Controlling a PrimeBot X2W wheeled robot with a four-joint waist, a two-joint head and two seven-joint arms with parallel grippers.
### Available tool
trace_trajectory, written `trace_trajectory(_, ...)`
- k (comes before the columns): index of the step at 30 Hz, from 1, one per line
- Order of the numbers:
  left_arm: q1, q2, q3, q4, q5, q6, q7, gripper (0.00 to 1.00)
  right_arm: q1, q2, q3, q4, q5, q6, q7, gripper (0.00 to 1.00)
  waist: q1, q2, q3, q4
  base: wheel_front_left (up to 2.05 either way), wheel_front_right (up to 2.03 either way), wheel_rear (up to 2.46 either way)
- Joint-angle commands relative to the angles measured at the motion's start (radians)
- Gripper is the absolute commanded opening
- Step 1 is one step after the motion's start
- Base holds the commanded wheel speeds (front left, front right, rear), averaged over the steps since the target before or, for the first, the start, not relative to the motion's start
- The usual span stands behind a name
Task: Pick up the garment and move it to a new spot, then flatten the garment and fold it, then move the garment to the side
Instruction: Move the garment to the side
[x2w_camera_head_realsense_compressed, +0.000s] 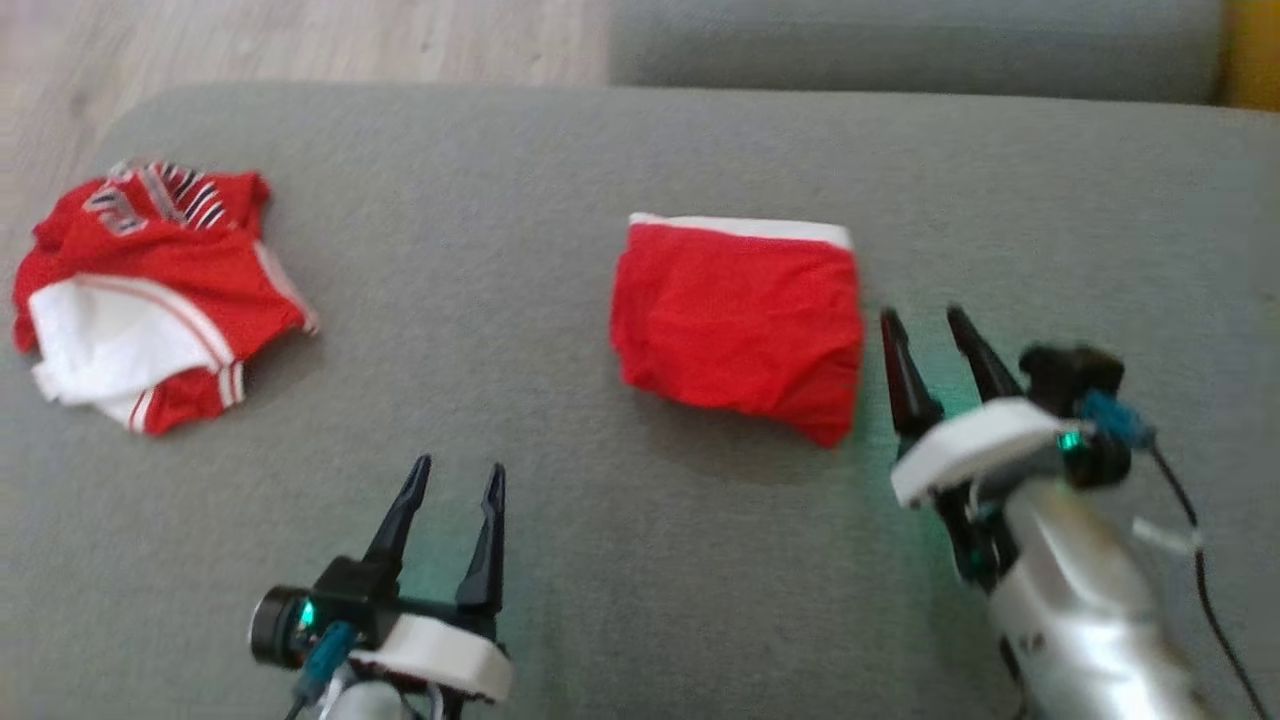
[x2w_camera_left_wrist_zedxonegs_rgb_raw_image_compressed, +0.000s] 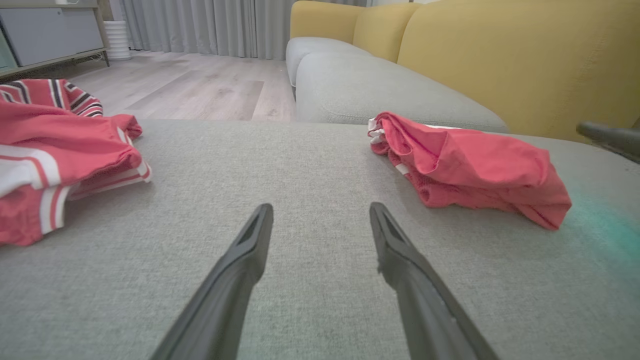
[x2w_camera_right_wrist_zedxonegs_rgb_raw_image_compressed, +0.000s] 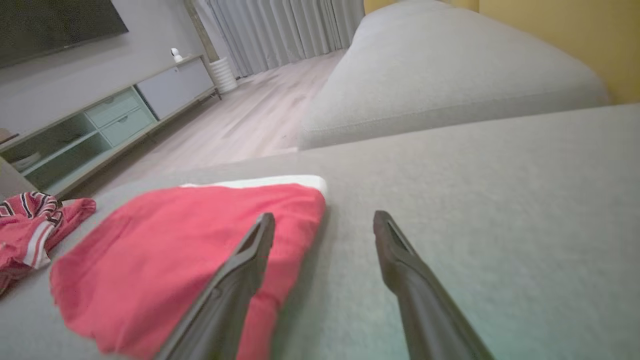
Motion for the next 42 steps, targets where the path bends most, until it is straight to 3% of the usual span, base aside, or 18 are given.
trace_trajectory(1, -0.033, 0.008, 0.015, -0.03, -0.01, 0.01, -0.005, 1.0, -0.049, 0.009, 0.028, -0.003, 0.016, -0.001, -0.011, 1.0, -0.0002, 0.0, 0.052, 0.06, 0.0, 0.0, 0.0)
trace_trajectory(9, -0.048, 0.008, -0.024, -0.021, -0.03, 0.02, -0.005, 1.0, -0.147, 0.009, 0.033, 0.261, 0.049, -0.001, 0.001, 1.0, -0.0002, 0.0, 0.094, 0.133, 0.0, 0.0, 0.0)
trace_trajectory(10, -0.049, 0.008, -0.024, -0.021, -0.03, 0.02, -0.005, 1.0, -0.151, 0.009, 0.036, 0.286, 0.056, -0.001, 0.0, 0.78, -0.0002, 0.0, 0.095, 0.135, 0.0, 0.0, 0.0)
trace_trajectory(11, -0.051, 0.008, -0.023, -0.02, -0.031, 0.022, -0.005, 1.0, -0.157, 0.009, 0.04, 0.304, 0.051, -0.001, -0.002, 0.0, -0.0002, 0.0, 0.095, 0.133, 0.0, 0.0, 0.0)
trace_trajectory(16, -0.055, 0.008, -0.017, -0.023, -0.03, 0.023, -0.005, 1.0, -0.164, 0.009, 0.041, 0.324, 0.039, -0.001, -0.01, 0.0, -0.0002, 0.0, 0.082, 0.092, 0.0, 0.0, 0.0)
trace_trajectory(19, -0.054, 0.008, -0.007, -0.026, -0.024, 0.017, -0.005, 1.0, -0.143, 0.009, -0.001, 0.258, 0.016, -0.001, -0.011, 0.0, -0.0002, 0.0, 0.055, -0.008, 0.0, 0.0, 0.0)
trace_trajectory(20, -0.054, 0.008, -0.007, -0.026, -0.024, 0.017, -0.005, 1.0, -0.143, 0.009, -0.001, 0.258, 0.016, -0.001, -0.011, 0.0, -0.0002, 0.0, 0.055, -0.008, 0.0, 0.0, 0.0)
trace_trajectory(24, -0.059, 0.008, -0.011, -0.03, -0.027, 0.008, -0.005, 1.0, -0.101, 0.009, 0.015, 0.199, 0.017, -0.001, -0.011, 0.0, -0.0002, 0.0, 0.033, -0.149, 0.0, 0.0, 0.0)
trace_trajectory(30, -0.078, 0.008, -0.038, -0.036, -0.037, -0.003, -0.005, 1.0, -0.058, 0.009, 0.12, 0.152, 0.051, -0.001, -0.011, 0.0, -0.0002, 0.0, 0.018, -0.379, 0.0, 0.0, 0.0)
trace_trajectory(34, -0.091, 0.008, -0.065, -0.036, -0.044, -0.011, -0.005, 1.0, -0.037, 0.009, 0.174, 0.124, 0.084, -0.001, -0.011, 0.0, -0.0002, 0.0, 0.016, -0.49, 0.0, 0.0, 0.0)
trace_trajectory(42, -0.089, 0.008, -0.121, -0.016, -0.066, -0.019, -0.005, 1.0, -0.012, 0.009, 0.212, 0.099, 0.102, -0.001, -0.011, 0.0, -0.0002, 0.0, 0.034, -0.563, 0.0, 0.0, 0.0)
